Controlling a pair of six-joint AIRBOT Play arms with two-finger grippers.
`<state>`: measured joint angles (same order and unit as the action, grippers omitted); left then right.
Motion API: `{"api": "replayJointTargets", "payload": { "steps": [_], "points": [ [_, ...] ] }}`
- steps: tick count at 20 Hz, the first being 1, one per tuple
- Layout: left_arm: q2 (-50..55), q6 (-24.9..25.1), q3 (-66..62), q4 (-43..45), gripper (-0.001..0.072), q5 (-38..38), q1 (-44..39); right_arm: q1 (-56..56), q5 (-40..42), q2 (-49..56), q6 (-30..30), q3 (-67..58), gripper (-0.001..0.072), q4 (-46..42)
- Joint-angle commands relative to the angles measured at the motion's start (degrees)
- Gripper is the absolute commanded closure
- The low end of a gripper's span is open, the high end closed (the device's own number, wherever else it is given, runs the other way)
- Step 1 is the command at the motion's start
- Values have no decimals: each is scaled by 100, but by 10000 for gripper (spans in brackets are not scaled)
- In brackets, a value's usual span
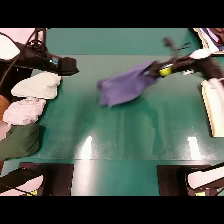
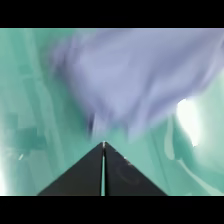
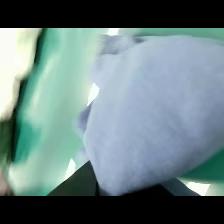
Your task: Fold the shirts.
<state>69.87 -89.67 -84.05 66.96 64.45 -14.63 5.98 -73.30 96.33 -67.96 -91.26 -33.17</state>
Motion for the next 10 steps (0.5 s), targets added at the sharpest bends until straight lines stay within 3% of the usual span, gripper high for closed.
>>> {"api": "replayJointTargets", "payload": {
  "steps": [1, 6, 10],
  "points": [
    [0, 9, 2, -15, 686, -479, -490, -1587, 35, -538, -17, -15, 690, -2],
    [2, -33, 2, -17, 686, -857, -859, -3508, 216, -605, -15, -15, 690, 7],
    [2, -57, 2, -92, 686, -1121, -968, -4409, 603, -608, -17, -17, 690, 24]
  ]
}}
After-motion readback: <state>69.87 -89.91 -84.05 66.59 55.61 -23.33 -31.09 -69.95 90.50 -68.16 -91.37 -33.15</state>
